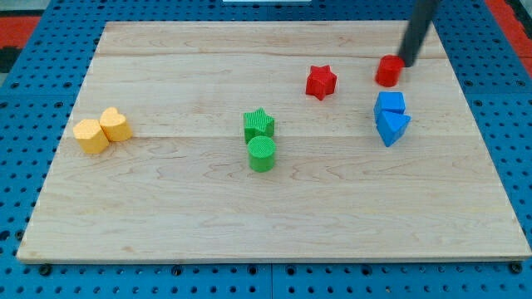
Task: Slide the red star closer to the yellow heart
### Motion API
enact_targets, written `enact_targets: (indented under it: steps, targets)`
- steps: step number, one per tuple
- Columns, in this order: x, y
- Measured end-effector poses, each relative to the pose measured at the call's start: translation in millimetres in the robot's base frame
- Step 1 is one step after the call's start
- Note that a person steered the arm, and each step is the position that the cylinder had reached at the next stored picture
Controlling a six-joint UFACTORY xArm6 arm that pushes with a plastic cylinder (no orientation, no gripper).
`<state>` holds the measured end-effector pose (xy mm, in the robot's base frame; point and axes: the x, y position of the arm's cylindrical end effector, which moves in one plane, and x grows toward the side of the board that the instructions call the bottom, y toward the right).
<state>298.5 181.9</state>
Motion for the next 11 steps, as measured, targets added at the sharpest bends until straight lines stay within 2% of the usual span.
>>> enact_targets:
  steps: [1, 2, 3, 5, 6, 7, 8, 11]
  targets:
    - [26.7, -27.0]
    - [17.8, -1.6]
    - [47.0, 64.6]
    - [47.1, -60.8]
    - [47.1, -88.0]
    - [54.2, -70.6]
    - [57.3, -77.9]
    - [122.2, -93.5]
